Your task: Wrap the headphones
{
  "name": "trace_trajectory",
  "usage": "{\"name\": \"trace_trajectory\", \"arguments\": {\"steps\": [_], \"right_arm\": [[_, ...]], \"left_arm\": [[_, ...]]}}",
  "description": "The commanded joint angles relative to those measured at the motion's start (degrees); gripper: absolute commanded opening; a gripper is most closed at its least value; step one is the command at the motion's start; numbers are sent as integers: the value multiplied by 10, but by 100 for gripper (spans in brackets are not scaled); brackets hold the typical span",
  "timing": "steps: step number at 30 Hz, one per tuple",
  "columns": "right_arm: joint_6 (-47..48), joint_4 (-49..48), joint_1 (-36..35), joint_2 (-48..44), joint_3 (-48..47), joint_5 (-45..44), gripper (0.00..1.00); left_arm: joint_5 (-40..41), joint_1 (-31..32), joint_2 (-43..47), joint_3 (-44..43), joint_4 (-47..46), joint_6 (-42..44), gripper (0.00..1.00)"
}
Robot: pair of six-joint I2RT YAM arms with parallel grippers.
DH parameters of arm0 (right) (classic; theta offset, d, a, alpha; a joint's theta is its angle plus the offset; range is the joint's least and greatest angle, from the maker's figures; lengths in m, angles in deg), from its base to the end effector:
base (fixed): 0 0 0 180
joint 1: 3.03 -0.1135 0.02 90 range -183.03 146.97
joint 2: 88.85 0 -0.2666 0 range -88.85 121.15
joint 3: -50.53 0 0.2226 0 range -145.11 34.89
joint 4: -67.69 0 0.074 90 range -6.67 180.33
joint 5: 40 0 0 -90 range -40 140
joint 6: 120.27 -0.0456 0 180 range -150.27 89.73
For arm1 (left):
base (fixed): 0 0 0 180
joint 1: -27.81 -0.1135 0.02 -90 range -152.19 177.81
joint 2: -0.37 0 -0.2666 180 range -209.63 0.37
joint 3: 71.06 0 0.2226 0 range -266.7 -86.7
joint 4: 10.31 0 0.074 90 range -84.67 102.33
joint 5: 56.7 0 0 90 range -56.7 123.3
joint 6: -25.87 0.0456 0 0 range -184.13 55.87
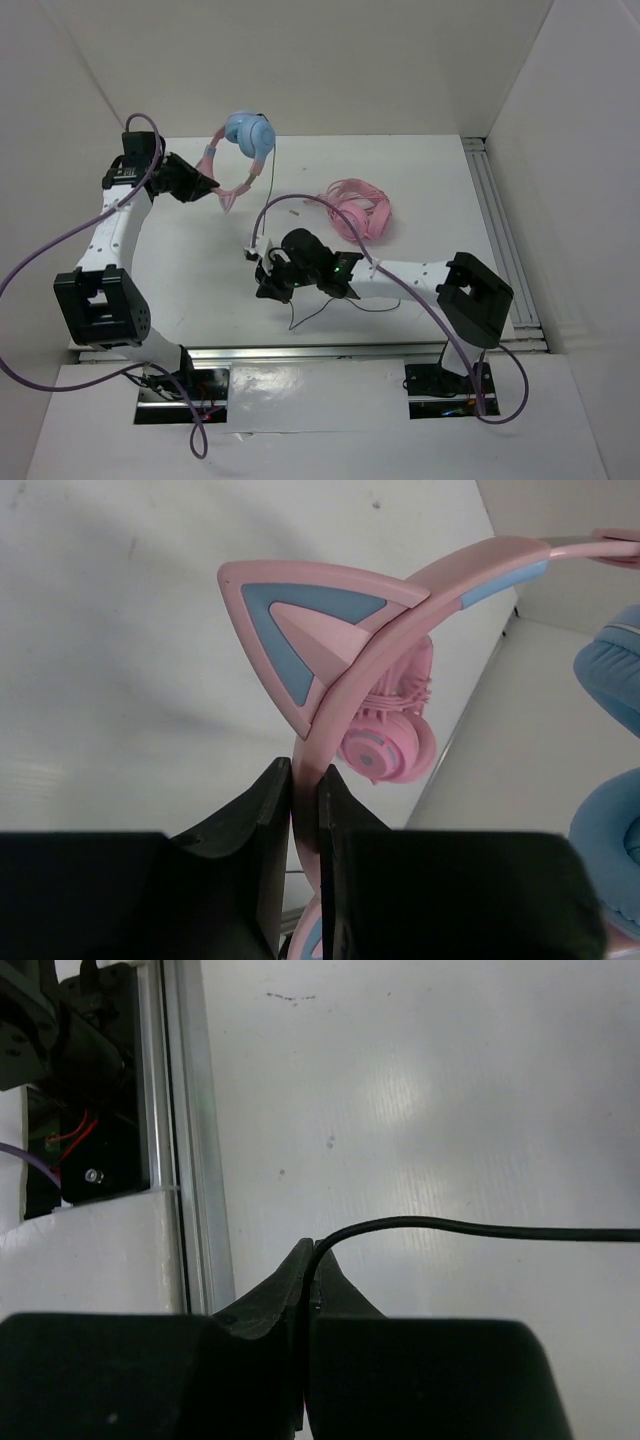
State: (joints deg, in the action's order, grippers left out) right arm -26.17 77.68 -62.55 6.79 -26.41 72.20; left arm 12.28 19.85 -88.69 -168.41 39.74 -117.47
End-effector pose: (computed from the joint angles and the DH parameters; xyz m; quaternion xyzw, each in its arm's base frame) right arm 0.1673 0.3181 0.2516 -0.5284 0.6656 0.3793 0.3659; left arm 0.3220 0.0285 0.3345 -0.3934 0.8100 -0.3086 0.3065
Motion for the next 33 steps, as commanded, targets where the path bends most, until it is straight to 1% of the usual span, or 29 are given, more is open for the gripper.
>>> {"name": "trace_trajectory", "arguments": {"steps": [1, 6, 9, 10, 13, 15, 16, 18, 19, 20, 24, 26, 29, 33], "right_arm": [[14, -9, -23, 13, -6, 7, 0], [25, 3, -63, 56, -65, 14, 0], [30, 3, -76, 75, -101, 39, 0], [30, 8, -81, 75, -115, 44, 0], [30, 0, -81, 81, -133, 58, 0], [30, 5, -81, 81, -166, 64, 0], [30, 13, -76, 88, -180, 71, 0], [38, 43, -76, 96, -222, 77, 0], [46, 68, -71, 104, -237, 77, 0], [51, 81, -71, 111, -267, 77, 0], [74, 135, -58, 124, -326, 89, 0], [82, 161, -46, 124, -341, 89, 0], [94, 183, -34, 109, -348, 89, 0], [110, 210, -22, 75, -342, 62, 0]], "left_arm": [[-93, -6, 27, 2, -62, -34, 0], [-61, -12, 62, 45, -80, -77, 0], [16, -12, 106, 75, -80, -95, 0], [73, 0, 136, 81, -80, -95, 0], [169, 12, 176, 98, -75, -95, 0], [190, 26, 190, 98, -75, -81, 0], [200, 26, 190, 98, -70, -71, 0], [229, 49, 184, 90, -58, -33, 0], [261, 58, 179, 81, -39, -24, 0], [279, 79, 179, 81, -33, -16, 0], [352, 119, 167, 91, -23, -2, 0], [377, 131, 167, 99, -17, 3, 0], [418, 167, 161, 93, 2, 15, 0], [446, 193, 148, 86, 2, 49, 0]]}}
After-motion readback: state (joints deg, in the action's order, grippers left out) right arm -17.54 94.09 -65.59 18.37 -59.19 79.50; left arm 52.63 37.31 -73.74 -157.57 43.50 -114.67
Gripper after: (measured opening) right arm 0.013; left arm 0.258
